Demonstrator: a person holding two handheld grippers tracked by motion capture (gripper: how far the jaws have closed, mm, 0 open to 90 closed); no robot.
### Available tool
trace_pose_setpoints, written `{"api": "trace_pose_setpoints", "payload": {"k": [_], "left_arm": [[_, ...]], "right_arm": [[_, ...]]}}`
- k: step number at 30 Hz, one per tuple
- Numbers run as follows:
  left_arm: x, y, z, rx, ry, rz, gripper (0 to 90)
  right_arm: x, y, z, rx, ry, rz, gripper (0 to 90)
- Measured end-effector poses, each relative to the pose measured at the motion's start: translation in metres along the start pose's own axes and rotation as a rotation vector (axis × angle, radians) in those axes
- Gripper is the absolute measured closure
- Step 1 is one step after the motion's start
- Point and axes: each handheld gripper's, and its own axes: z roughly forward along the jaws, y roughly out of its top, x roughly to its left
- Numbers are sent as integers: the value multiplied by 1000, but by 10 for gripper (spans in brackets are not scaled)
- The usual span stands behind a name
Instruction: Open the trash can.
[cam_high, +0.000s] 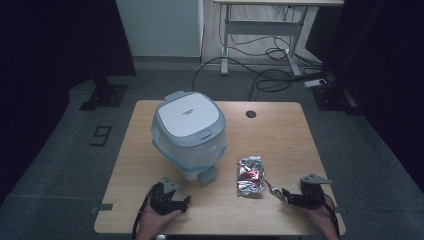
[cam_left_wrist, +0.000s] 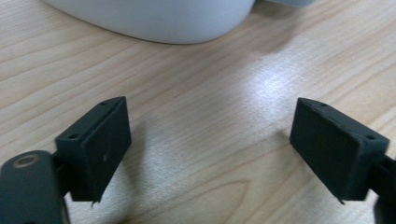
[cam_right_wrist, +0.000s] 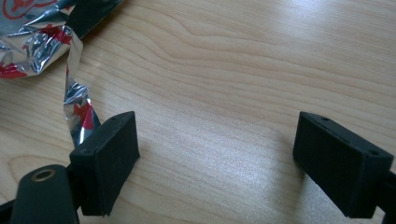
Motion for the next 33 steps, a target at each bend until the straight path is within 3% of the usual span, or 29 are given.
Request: {"api": "trace_pose_setpoints", "payload": {"k": [4,9,13,15,21,22,23,29,30,33], "left_arm": [[2,-1,-2,-11,15,-13,185],[5,-2,-6,-22,24,-19,373],[7,-2,-15,-64,1,-25,546],[6,0,-23,-109,-24,-20,619],[-1,2,-29,-152,-54,-8,804],[-2,2,-31,-162,-75,-14,804],[-4,3,-33,-170,-96,-15,859],[-9,8,-40,-218,-112,-16,900],[-11,11,-40,-232,-136,-13,900],[-12,13,-38,-226,-153,-9,900]], "right_arm": [[-1,1,1,0,5,-4,134],[-1,1,1,0,5,-1,138],[-1,1,1,-1,4,0,142],[-1,1,1,-2,1,2,145],[-1,1,0,-1,0,3,149],[-1,1,0,-1,0,3,149],[-1,1,0,-2,-1,4,150],[-2,1,0,-3,-3,6,155],[-2,1,1,-4,-4,6,157],[-2,1,1,-4,-5,7,159]]}}
